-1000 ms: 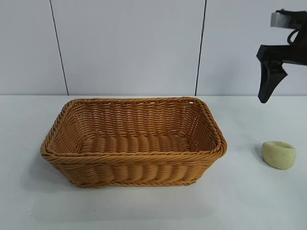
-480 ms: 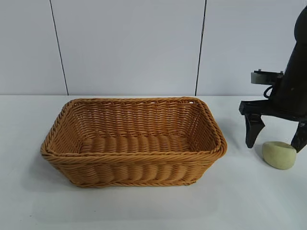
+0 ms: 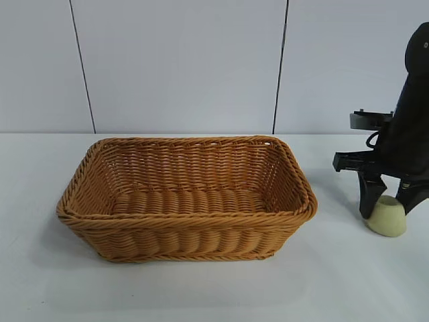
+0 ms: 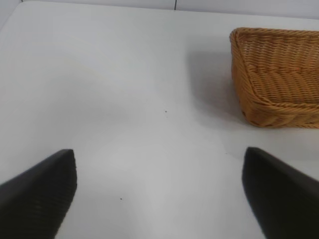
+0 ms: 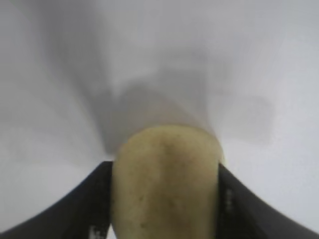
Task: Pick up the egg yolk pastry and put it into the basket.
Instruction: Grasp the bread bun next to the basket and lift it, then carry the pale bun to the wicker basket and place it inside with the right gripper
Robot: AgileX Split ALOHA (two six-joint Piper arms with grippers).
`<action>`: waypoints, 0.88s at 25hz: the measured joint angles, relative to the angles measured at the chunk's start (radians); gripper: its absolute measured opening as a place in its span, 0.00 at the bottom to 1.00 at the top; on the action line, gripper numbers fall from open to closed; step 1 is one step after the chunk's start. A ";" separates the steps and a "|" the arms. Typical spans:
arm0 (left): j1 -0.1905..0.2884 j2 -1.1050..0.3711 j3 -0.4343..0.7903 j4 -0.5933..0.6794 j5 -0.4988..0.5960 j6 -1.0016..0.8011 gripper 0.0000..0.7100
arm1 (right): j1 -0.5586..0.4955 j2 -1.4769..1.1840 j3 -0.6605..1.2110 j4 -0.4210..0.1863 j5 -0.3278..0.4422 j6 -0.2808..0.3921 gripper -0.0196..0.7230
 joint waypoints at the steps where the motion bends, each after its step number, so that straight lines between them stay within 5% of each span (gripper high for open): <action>1: 0.000 0.000 0.000 0.000 0.000 0.000 0.98 | 0.000 0.000 -0.004 0.000 0.011 -0.008 0.36; 22: 0.000 0.000 0.000 -0.001 0.000 0.000 0.98 | 0.023 -0.177 -0.339 0.000 0.270 -0.040 0.31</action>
